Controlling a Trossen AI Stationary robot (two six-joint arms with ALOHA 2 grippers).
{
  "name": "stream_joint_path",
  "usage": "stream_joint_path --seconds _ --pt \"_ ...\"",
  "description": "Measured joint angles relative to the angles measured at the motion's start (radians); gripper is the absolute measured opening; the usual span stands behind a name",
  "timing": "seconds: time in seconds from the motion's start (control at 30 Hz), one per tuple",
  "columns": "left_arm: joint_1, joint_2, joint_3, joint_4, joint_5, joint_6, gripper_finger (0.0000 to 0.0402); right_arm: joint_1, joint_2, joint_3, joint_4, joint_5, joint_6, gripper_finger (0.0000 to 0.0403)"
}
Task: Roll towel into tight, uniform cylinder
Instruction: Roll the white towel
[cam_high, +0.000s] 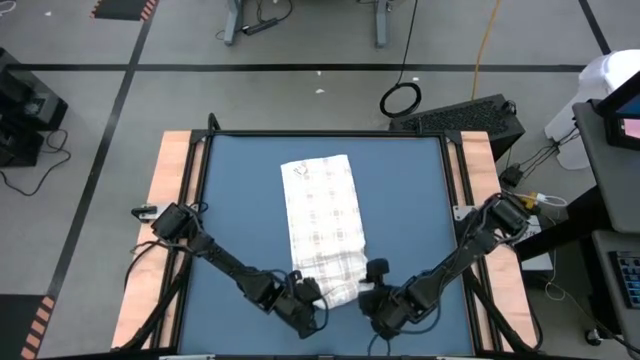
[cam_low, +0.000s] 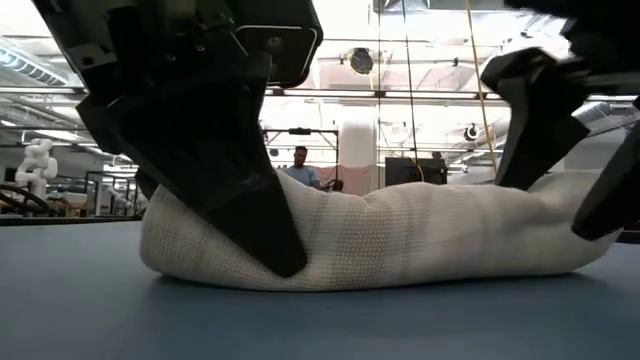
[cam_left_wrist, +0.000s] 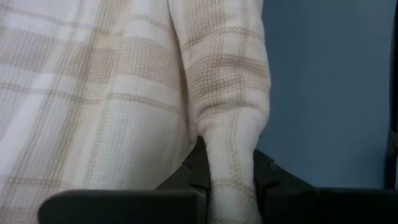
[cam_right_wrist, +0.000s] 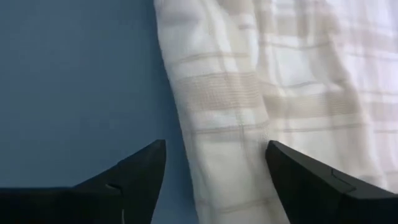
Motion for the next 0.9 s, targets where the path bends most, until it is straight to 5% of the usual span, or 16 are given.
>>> stream_joint_path --seconds 0.4,0.63,0.9 --pt "0.0 0.004 -0.002 0.002 -0.051 -0.001 0.0057 -0.109 0.055 0.005 0.016 -0.252 -0.005 0.0234" --pt "-0.017 0.007 0.005 -0.011 -0.122 0.062 0.0157 -0.126 0.056 0.004 -0.001 -0.299 0.032 0.0199" --pt "-0.028 -0.112 0.013 -0.147 -0.247 0.1 0.0253 -0.176 0.053 0.003 -0.001 -0.481 0.101 0.0114"
